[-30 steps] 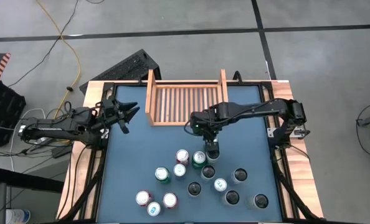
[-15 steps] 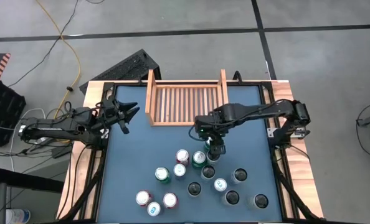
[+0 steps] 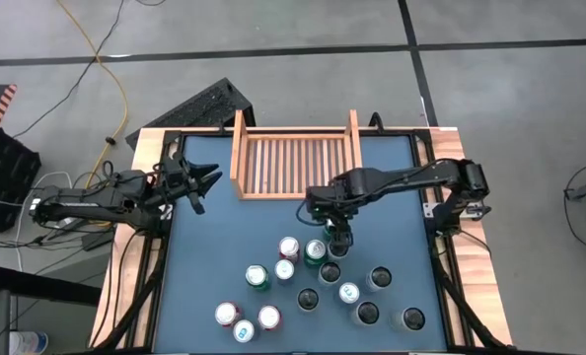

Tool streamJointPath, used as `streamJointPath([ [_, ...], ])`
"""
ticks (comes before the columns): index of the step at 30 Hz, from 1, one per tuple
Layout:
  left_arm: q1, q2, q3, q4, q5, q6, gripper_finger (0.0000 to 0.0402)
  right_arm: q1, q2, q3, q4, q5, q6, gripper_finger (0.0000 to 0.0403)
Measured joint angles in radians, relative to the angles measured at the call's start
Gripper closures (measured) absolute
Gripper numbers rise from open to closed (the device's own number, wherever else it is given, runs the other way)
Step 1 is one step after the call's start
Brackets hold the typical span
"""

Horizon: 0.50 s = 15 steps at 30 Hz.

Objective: Place canned beverage on shelf
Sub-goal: Put the top right green soda can aligned with the green soda on the shelf

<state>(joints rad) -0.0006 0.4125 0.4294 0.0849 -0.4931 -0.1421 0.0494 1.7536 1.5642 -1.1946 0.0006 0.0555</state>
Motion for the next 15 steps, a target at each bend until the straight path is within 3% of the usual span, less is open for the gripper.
streamJointPath([
  [15, 0.000, 0.000, 0.000, -0.008, 0.000, 0.000, 0.0281, -0.030, 0.000, -0.153, 0.093, -0.005, 0.004, 0.0117],
])
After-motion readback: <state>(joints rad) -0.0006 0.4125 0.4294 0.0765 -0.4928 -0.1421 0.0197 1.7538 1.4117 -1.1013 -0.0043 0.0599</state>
